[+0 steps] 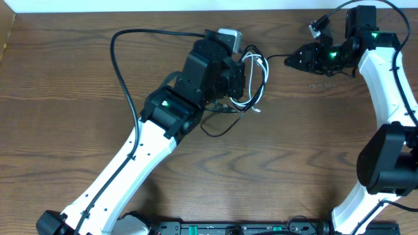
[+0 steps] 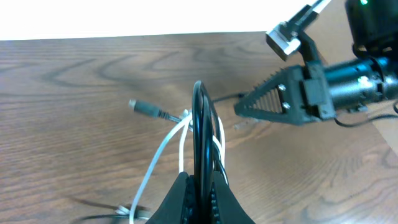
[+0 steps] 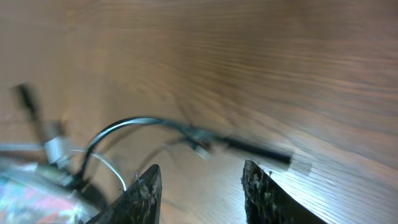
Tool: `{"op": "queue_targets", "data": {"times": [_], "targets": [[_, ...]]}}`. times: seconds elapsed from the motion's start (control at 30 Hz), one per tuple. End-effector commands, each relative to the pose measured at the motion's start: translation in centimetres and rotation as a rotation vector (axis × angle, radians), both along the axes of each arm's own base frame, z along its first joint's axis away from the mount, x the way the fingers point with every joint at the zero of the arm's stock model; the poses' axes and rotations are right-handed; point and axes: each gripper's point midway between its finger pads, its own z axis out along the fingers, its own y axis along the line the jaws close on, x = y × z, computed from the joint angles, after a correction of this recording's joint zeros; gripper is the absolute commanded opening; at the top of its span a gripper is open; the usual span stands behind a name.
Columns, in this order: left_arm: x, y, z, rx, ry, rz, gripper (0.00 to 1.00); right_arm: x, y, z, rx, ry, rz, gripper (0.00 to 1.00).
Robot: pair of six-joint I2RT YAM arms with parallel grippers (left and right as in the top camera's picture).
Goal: Untangle cables
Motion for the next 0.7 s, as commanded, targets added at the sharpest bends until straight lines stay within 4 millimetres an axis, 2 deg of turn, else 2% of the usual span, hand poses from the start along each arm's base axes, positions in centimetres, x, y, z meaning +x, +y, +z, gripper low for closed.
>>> {"op": "queue_targets", "data": {"times": [0.0, 0.13, 0.23, 0.4, 0.5, 0.53, 0.6, 0.63, 0.67], "targets": [[0.3, 1.0, 1.5, -0.024, -0.026, 0.015, 0.07, -1.3, 2.1, 3.7, 0.152, -0.120, 0.138, 0.39], [0.4, 1.3, 1.4, -0.038, -0.011, 0.035, 0.07, -2.4, 3.9, 5.0, 0.231, -0.162, 0.229, 0.41], [0.4, 1.3, 1.4, -0.042, -0.007, 0.038, 0.07, -3.1, 5.4, 4.9, 0.224, -0.183, 0.287, 0.42], [0.5, 1.4, 1.5, -0.064, 0.007, 0.057, 0.08, -3.7, 7.6, 2.3, 0.072, -0.107, 0.290, 0.41], [0.7, 1.6, 1.5, -0.086, 0.024, 0.078, 0.07, -4.2, 9.4, 1.7, 0.031, -0.070, 0.292, 0.41], [0.8, 1.8, 1.5, -0.096, 0.032, 0.092, 0.08, -4.2, 10.2, 1.3, 0.002, -0.046, 0.270, 0.41], [0.9, 2.0, 1.5, -0.103, 0.037, 0.101, 0.08, -3.8, 10.4, 0.6, -0.049, -0.014, 0.214, 0.40], [1.0, 2.0, 1.5, -0.108, 0.041, 0.106, 0.08, -3.2, 10.1, -0.2, -0.114, 0.023, 0.135, 0.36], [1.1, 2.1, 1.5, -0.107, 0.039, 0.112, 0.07, -2.5, 8.3, -1.9, -0.242, 0.103, -0.043, 0.24]]}}
